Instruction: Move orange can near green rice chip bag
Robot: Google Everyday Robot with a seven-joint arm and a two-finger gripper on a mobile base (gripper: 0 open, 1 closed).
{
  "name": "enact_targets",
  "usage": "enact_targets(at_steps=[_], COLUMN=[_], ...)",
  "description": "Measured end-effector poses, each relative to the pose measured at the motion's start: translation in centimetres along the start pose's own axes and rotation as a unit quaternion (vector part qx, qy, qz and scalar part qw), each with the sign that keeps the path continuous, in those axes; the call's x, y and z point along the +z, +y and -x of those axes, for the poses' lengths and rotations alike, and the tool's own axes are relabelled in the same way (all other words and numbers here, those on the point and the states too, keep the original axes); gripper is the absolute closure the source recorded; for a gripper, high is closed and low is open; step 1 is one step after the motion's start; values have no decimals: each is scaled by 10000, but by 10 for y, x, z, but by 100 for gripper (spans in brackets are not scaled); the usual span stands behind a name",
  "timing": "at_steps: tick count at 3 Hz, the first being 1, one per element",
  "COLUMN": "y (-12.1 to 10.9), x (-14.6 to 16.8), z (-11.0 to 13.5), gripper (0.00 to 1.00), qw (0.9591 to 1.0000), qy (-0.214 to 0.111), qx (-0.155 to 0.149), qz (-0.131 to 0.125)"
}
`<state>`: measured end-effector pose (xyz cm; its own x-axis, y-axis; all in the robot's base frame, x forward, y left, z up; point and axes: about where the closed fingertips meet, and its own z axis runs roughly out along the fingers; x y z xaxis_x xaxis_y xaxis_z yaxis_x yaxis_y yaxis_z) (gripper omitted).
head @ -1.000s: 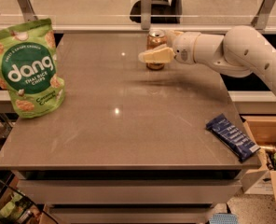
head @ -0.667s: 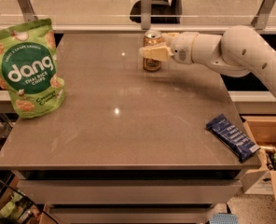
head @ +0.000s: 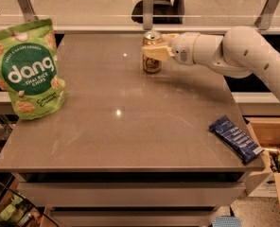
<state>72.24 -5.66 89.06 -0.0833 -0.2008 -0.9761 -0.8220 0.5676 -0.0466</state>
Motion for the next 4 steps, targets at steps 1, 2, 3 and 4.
enact_targets(at_steps=[1, 2, 3, 4], y=[2, 2, 8, 22], x=[2, 2, 3, -3], z=[0, 0, 8, 19], gripper=[100, 100, 100, 100], qw=[10000, 10000, 9999, 9995], qy=[-1, -1, 106, 190], qx=[0, 0, -79, -165], qz=[22, 23, 96, 172])
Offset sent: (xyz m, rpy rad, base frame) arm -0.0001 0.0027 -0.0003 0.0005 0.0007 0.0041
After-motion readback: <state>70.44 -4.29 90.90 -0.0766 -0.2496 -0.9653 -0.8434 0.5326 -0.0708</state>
